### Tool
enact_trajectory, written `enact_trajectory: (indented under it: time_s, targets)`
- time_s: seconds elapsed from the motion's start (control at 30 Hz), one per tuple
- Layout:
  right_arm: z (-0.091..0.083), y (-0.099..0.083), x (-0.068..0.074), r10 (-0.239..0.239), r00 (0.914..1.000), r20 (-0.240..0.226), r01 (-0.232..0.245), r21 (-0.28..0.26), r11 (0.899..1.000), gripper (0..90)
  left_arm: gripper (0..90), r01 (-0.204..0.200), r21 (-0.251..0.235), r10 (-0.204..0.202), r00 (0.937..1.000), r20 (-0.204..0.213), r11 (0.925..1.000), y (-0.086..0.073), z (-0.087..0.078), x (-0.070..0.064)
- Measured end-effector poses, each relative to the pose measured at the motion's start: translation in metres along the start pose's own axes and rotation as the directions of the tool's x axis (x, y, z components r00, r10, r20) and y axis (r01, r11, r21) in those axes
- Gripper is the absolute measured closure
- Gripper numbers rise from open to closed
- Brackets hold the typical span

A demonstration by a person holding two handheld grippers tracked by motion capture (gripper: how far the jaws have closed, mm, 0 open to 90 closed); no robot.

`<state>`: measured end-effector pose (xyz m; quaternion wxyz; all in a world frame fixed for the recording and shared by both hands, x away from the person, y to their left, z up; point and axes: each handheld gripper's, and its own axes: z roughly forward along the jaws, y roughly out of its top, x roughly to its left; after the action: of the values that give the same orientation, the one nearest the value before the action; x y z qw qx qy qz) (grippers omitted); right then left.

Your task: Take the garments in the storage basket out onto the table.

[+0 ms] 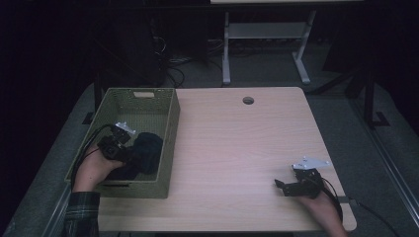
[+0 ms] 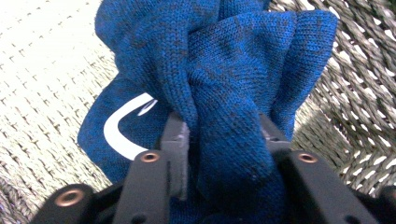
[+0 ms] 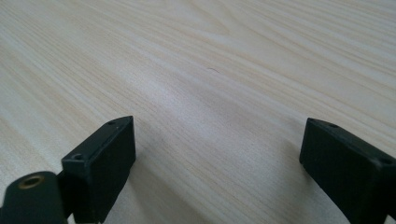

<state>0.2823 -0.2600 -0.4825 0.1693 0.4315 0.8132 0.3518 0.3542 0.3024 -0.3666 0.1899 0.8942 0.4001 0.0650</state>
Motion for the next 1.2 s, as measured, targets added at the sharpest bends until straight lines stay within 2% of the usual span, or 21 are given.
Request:
enact_trajectory:
  time_s: [0.33, 0.6, 0.97, 1.2]
  targets:
    - [0.000, 0.000, 0.000, 0.001, 1.0000, 0.001, -0.001, 0.001, 1.000, 10.2, 69.9, -0.005, -0.022, 0.005, 0.9999, 0.009, 0.9997, 0.002, -0.010, 0.001]
    - [0.000, 0.000, 0.000, 0.004, 1.0000, 0.000, -0.004, 0.002, 1.000, 10.2, 70.0, 0.025, -0.073, -0.025, 0.9997, -0.006, 0.9970, 0.013, -0.033, 0.004]
    - [0.000, 0.000, 0.000, 0.004, 1.0000, 0.000, -0.004, 0.002, 1.000, 10.2, 70.4, -0.008, -0.076, 0.006, 0.9996, -0.027, 0.9971, 0.029, -0.062, 0.001]
    - [0.000, 0.000, 0.000, 0.004, 1.0000, 0.000, -0.004, 0.002, 1.000, 10.2, 70.6, -0.028, -0.100, 0.024, 0.9988, -0.043, 0.9946, 0.035, -0.084, 0.000]
